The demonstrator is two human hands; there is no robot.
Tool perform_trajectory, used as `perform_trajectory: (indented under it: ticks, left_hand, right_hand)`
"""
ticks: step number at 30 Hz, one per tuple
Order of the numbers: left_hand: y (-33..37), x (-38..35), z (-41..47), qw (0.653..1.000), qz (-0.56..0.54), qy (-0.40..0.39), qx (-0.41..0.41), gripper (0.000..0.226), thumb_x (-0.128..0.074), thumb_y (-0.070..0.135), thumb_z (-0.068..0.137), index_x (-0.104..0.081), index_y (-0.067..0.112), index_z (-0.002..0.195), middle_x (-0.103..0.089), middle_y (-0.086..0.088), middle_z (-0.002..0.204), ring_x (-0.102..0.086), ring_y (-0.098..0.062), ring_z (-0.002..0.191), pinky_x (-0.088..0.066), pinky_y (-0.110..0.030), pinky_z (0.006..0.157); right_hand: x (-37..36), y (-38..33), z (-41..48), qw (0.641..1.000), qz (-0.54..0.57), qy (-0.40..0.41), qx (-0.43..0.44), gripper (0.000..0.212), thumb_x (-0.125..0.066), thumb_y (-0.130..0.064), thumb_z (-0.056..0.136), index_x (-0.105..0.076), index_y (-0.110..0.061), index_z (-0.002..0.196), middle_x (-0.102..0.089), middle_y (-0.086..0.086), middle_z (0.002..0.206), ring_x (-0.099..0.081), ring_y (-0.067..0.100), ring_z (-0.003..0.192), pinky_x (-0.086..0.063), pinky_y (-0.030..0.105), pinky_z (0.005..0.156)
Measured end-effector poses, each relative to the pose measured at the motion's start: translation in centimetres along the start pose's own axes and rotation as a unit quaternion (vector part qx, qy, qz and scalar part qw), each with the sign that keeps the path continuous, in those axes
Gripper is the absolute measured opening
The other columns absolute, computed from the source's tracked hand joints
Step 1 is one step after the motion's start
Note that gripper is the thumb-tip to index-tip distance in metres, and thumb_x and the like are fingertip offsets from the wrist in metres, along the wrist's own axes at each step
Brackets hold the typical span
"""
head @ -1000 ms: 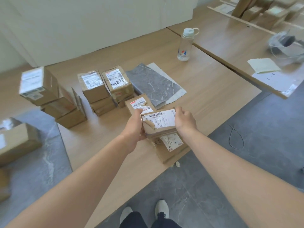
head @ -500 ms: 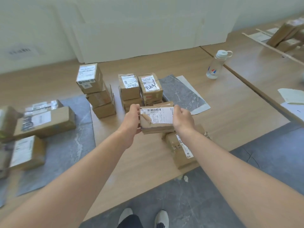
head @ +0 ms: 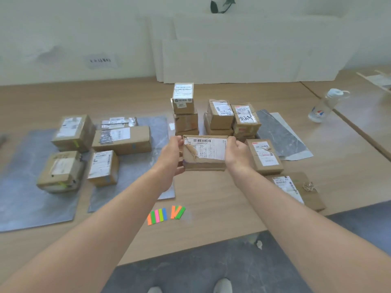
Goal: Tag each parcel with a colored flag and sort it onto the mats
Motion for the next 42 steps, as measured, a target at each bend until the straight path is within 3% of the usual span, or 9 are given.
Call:
perform_trajectory:
  ticks: [4, 13, 19, 24, 28, 30, 34, 39, 42]
  left_hand:
    - [-0.3, 6.3, -1.6, 1.000, -0.002, -0.006, 0.003, 0.036, -0.032, 0.041, 0.104, -0.064, 0.031, 0.092, -0.068, 0.001, 0.086, -0.064, -0.016, 0.080, -0.053, -0.030, 0.079]
    - [-0.5, 17.9, -3.7, 0.999, -0.021, 0.015, 0.027, 0.044, -0.036, 0.049, 0.097, -0.073, 0.027, 0.108, -0.074, -0.002, 0.100, -0.067, -0.022, 0.093, -0.057, -0.046, 0.089]
    - [-2.1, 22.3, -5.2, 0.995, -0.060, 0.057, 0.051, 0.038, -0.035, 0.047, 0.101, -0.067, 0.031, 0.090, -0.074, -0.007, 0.099, -0.068, -0.026, 0.099, -0.056, -0.048, 0.093]
    - [-3.9, 24.9, -6.7, 0.989, -0.088, 0.107, 0.052, 0.034, -0.035, 0.047, 0.101, -0.066, 0.031, 0.105, -0.074, -0.008, 0.102, -0.069, -0.026, 0.102, -0.055, -0.048, 0.097]
    - [-6.3, 26.7, -7.7, 0.981, -0.101, 0.159, 0.057, 0.034, -0.036, 0.041, 0.103, -0.066, 0.028, 0.094, -0.068, 0.000, 0.087, -0.066, -0.021, 0.088, -0.057, -0.044, 0.093]
    - [-7.6, 27.6, -8.2, 0.978, -0.096, 0.171, 0.071, 0.035, -0.036, 0.041, 0.103, -0.068, 0.027, 0.100, -0.072, 0.001, 0.088, -0.069, -0.022, 0.092, -0.058, -0.042, 0.089]
    - [-9.9, 29.7, -8.3, 0.968, -0.114, 0.198, 0.100, 0.038, -0.037, 0.046, 0.102, -0.061, 0.024, 0.122, -0.072, -0.006, 0.107, -0.069, -0.026, 0.102, -0.059, -0.042, 0.082]
    - [-11.7, 32.0, -7.9, 0.961, -0.146, 0.197, 0.128, 0.037, -0.040, 0.046, 0.102, -0.056, 0.015, 0.112, -0.065, -0.011, 0.103, -0.066, -0.029, 0.097, -0.057, -0.055, 0.088]
    - [-13.1, 33.8, -7.1, 0.956, -0.154, 0.202, 0.147, 0.037, -0.039, 0.044, 0.102, -0.056, 0.012, 0.106, -0.064, -0.011, 0.097, -0.066, -0.029, 0.091, -0.058, -0.055, 0.087]
  right_hand:
    - [-4.2, -2.1, -4.4, 1.000, -0.004, -0.020, -0.005, 0.048, -0.031, -0.043, 0.098, -0.063, -0.013, 0.078, -0.067, 0.005, 0.086, -0.060, 0.029, 0.088, -0.049, 0.040, 0.080]
    - [-12.3, -5.7, -12.3, 0.998, 0.032, -0.055, -0.011, 0.052, -0.032, -0.051, 0.090, -0.069, -0.015, 0.093, -0.072, 0.004, 0.097, -0.066, 0.026, 0.094, -0.055, 0.044, 0.089]
    - [-15.8, -5.9, -14.8, 0.994, 0.036, -0.104, -0.019, 0.049, -0.034, -0.042, 0.095, -0.069, -0.007, 0.095, -0.073, 0.010, 0.100, -0.068, 0.029, 0.097, -0.048, 0.034, 0.068]
    - [-18.6, -5.5, -16.2, 0.987, 0.031, -0.158, -0.010, 0.052, -0.032, -0.043, 0.094, -0.070, -0.008, 0.094, -0.073, 0.012, 0.098, -0.068, 0.029, 0.095, -0.054, 0.043, 0.086]
    - [-20.8, -4.3, -17.9, 0.979, 0.026, -0.204, -0.008, 0.052, -0.032, -0.042, 0.095, -0.063, -0.002, 0.088, -0.070, 0.014, 0.092, -0.057, 0.029, 0.081, -0.043, 0.037, 0.069]
    - [-21.7, -3.7, -19.2, 0.971, 0.032, -0.235, -0.023, 0.050, -0.033, -0.045, 0.093, -0.062, -0.006, 0.082, -0.068, 0.011, 0.086, -0.057, 0.028, 0.078, -0.045, 0.038, 0.067]
    - [-24.1, -1.3, -19.7, 0.959, 0.050, -0.277, -0.042, 0.052, -0.034, -0.056, 0.071, -0.064, -0.016, 0.083, -0.075, 0.010, 0.093, -0.070, 0.035, 0.093, -0.055, 0.057, 0.089]
    - [-26.3, -0.2, -21.0, 0.956, 0.035, -0.287, -0.055, 0.043, -0.036, -0.054, 0.071, -0.070, -0.032, 0.087, -0.077, 0.002, 0.090, -0.071, 0.032, 0.096, -0.056, 0.058, 0.092]
    - [-28.1, 0.1, -22.6, 0.952, 0.037, -0.294, -0.081, 0.049, -0.035, -0.052, 0.074, -0.070, -0.023, 0.092, -0.077, 0.001, 0.091, -0.071, 0.031, 0.097, -0.056, 0.057, 0.093]
Point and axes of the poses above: each hand's wrist, its own z-axis towards the middle knuckle, its own x-axis out of the back of the hand, y = z × x, the point moved 2 cm from there along z, towards the middle knuckle
